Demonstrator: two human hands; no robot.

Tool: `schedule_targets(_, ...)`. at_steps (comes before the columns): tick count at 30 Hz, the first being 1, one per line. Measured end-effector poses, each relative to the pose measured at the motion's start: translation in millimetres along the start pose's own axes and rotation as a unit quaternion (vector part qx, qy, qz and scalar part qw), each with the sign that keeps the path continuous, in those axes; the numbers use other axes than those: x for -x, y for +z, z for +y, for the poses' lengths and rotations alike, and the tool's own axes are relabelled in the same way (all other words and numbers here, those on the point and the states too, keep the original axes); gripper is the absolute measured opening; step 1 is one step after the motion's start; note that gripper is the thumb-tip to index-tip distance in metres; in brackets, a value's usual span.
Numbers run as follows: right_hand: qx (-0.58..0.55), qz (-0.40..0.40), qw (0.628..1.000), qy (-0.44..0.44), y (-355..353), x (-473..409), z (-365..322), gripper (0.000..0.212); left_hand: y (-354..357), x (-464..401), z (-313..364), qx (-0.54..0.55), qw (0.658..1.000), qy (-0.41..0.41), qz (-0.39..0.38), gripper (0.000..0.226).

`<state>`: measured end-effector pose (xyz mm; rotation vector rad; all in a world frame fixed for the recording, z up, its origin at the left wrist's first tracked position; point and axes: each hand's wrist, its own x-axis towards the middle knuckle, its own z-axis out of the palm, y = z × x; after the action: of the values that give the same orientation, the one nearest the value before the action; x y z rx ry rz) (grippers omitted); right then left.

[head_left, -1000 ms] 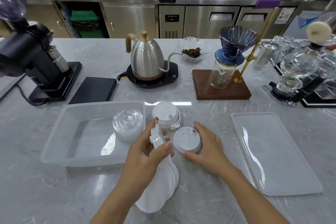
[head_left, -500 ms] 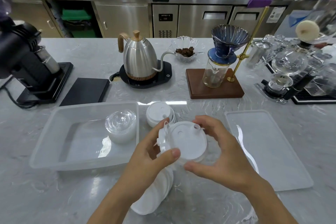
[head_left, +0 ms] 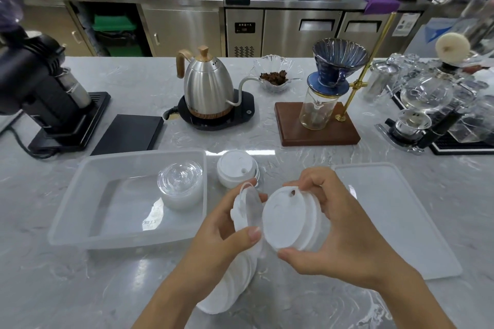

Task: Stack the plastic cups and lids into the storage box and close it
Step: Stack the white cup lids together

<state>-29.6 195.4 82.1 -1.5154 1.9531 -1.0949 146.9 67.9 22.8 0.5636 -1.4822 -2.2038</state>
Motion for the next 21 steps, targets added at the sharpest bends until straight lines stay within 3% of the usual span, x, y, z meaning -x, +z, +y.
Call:
schedule_targets(5, 0.002, 0.012, 0.999, -0.037, 2.5, 0.8, -11.6, 0.075, 4.6, 4.5, 2.7, 0.167, 0.982, -0.006, -0.089, 0.072)
schedule_targets(9, -0.041, 0.02, 0.998, -0.041, 3.3, 0.8, -15.4, 0.067, 5.5, 6.0, 1.0, 0.234, 0.967, -0.007, -0.105, 0.072)
schedule_targets(13, -0.069, 0.041, 0.996, -0.05, 4.9, 1.6, -17.9, 0.067, 10.7, 7.0, 3.9, 0.312, 0.934, -0.009, -0.174, 0.07)
schedule_targets(17, -0.037, 0.016, 0.998, -0.056, 8.8, 2.8, -20.6, 0.083, 10.5, 7.5, -0.6, 0.307, 0.946, -0.042, -0.094, 0.089)
schedule_targets(21, -0.01, -0.026, 0.998, -0.048, 15.5, 3.3, -22.5, 0.093, 14.2, 8.3, -1.5, 0.281, 0.954, -0.029, -0.105, 0.066)
